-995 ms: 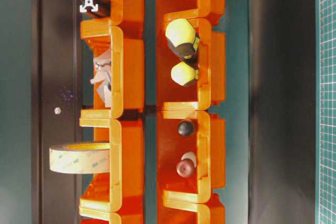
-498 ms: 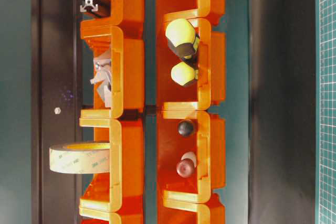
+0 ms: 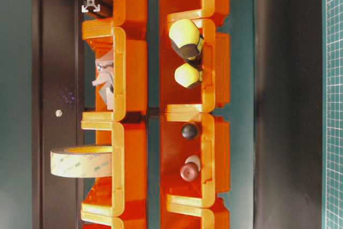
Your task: Pick cutter from container rack with right arm.
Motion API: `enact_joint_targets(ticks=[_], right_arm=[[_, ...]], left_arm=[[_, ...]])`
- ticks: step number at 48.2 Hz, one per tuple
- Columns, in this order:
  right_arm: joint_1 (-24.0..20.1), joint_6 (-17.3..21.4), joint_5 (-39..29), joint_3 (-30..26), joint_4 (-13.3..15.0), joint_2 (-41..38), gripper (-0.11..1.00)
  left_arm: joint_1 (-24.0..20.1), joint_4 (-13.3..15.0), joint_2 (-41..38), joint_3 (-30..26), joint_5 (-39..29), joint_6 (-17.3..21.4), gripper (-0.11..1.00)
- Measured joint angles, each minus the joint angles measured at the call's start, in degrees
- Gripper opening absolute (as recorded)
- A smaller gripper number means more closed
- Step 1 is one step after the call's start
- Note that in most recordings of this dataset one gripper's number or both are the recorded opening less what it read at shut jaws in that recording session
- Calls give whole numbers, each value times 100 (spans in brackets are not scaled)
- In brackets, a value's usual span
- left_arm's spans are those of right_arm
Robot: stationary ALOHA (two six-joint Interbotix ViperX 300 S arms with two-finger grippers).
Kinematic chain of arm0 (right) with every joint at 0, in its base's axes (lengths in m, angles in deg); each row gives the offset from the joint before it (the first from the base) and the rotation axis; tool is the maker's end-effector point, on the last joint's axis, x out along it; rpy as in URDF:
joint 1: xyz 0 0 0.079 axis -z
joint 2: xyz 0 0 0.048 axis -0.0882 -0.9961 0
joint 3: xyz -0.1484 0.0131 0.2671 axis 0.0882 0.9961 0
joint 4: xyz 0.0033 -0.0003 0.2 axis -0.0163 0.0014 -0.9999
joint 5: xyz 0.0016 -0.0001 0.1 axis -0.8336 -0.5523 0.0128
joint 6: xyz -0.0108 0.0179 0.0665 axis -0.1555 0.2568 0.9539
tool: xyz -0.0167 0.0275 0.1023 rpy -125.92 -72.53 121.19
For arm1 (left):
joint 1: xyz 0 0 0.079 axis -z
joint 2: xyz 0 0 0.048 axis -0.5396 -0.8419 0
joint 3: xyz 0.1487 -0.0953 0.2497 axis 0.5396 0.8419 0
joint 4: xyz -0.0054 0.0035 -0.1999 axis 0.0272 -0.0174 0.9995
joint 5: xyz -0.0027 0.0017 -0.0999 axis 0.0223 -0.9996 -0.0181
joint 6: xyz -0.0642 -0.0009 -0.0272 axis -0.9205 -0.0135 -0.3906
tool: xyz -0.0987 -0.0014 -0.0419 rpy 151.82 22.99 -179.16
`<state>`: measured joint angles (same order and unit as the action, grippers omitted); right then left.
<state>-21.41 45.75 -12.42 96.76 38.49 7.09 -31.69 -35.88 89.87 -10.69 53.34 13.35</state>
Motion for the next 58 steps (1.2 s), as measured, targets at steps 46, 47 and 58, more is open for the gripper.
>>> enact_joint_targets(ticks=[46, 47, 58], right_arm=[[-308, -492, -1582, 984, -448, 1081, -1], [-299, -563, -1556, 923, -457, 984, -1], [-299, -879, -1230, 246, -439, -105, -1]], left_arm=[[0, 0, -70, -35, -9, 0, 1], [9, 9, -70, -35, 0, 0, 1], [9, 9, -105, -62, 0, 0, 1]])
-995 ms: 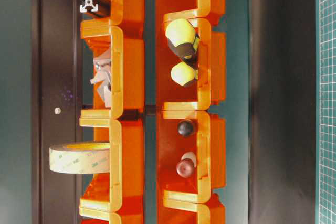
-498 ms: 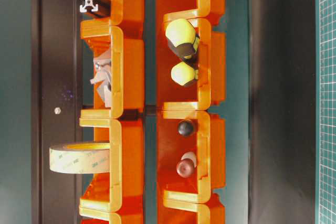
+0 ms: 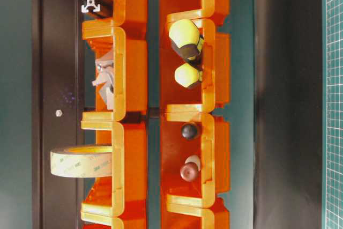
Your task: Pick cutter from container rack with right arm.
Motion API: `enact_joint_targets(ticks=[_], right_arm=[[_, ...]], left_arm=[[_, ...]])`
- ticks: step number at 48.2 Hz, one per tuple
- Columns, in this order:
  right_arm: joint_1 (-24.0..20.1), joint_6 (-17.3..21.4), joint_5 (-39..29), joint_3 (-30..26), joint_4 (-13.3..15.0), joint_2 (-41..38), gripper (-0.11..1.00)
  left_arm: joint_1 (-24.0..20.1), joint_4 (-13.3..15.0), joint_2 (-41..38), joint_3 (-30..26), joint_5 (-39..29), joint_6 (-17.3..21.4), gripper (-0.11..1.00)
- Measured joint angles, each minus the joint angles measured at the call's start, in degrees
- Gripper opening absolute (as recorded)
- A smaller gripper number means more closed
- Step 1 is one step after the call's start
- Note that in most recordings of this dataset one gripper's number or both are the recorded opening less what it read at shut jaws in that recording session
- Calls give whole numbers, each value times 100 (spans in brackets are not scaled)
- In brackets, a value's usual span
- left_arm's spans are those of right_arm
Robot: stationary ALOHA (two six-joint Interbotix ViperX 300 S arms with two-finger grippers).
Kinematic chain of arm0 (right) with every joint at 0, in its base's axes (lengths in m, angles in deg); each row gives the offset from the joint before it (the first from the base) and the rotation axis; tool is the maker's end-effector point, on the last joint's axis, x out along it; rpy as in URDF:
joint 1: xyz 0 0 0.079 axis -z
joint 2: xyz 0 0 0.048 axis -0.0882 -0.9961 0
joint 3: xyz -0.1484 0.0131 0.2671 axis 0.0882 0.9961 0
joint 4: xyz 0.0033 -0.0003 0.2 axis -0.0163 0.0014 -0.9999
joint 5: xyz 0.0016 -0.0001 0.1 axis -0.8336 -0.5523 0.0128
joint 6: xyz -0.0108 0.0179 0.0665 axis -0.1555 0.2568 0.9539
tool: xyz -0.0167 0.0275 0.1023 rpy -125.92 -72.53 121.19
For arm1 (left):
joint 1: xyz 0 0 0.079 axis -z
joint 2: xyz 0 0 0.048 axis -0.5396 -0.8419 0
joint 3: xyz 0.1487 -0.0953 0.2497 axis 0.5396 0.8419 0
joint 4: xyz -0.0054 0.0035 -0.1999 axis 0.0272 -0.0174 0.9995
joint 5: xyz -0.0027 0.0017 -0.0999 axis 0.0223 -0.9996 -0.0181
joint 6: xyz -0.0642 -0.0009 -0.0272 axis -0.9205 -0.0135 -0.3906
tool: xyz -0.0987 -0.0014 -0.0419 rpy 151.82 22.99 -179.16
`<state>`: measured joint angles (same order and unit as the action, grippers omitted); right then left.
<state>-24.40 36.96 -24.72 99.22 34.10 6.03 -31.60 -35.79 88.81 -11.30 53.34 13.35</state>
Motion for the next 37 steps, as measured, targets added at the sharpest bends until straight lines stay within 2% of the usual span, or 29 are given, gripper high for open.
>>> enact_joint_targets(ticks=[10, 29, 37], right_arm=[[35, -26, 158, -97, 0, -404, -1], [149, -18, -369, -97, 53, 26, -1], [264, -202, -510, 114, 123, -79, -1]], left_arm=[[0, -9, -18, -35, 0, 0, 1], [0, 0, -18, -185, -79, -9, 1], [0, -9, -9, -193, -123, -9, 1]])
